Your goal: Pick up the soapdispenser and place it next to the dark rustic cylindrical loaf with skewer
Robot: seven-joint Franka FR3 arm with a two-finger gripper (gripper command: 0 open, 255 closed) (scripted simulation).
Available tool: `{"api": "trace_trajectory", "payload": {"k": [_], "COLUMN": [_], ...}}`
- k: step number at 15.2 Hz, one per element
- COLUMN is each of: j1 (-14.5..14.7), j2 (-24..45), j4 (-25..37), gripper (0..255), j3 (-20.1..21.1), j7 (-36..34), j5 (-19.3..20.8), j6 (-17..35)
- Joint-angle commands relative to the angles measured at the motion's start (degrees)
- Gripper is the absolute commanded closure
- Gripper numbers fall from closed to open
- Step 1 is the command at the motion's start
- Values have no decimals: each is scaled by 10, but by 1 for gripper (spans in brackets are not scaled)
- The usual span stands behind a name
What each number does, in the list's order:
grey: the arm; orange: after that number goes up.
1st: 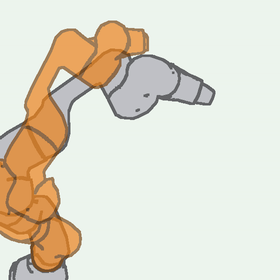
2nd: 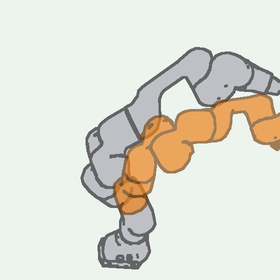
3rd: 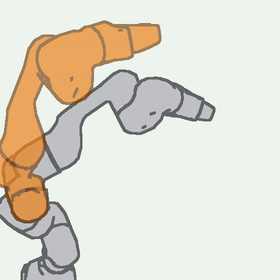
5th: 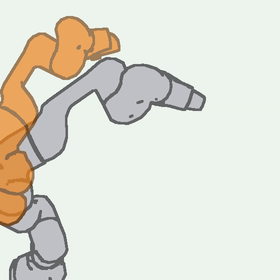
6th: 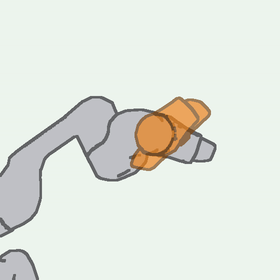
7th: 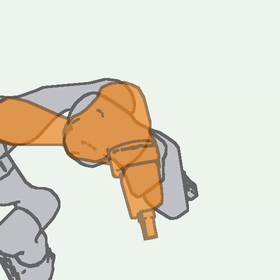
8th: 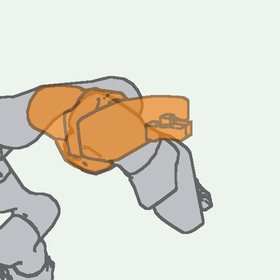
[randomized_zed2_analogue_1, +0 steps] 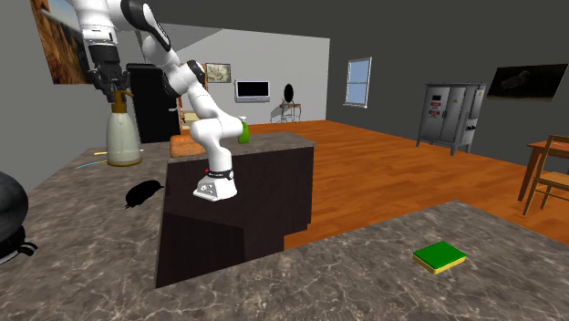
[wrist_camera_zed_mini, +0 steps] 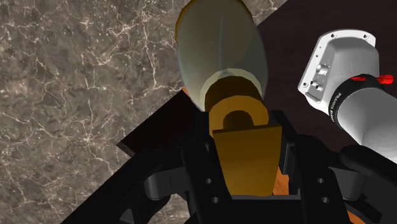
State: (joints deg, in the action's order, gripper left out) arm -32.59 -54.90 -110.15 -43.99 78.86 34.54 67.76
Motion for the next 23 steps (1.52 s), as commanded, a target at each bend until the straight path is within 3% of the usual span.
{"api": "trace_trajectory", "payload": {"k": [1, 23], "j1": [-5, -43], "j2": [-10, -90], "j4": [-21, -204], "gripper": [255, 255], "j3": [-3, -67], "j7": [-3, -28], "j5": [5, 73], "j6": [11, 125]}}
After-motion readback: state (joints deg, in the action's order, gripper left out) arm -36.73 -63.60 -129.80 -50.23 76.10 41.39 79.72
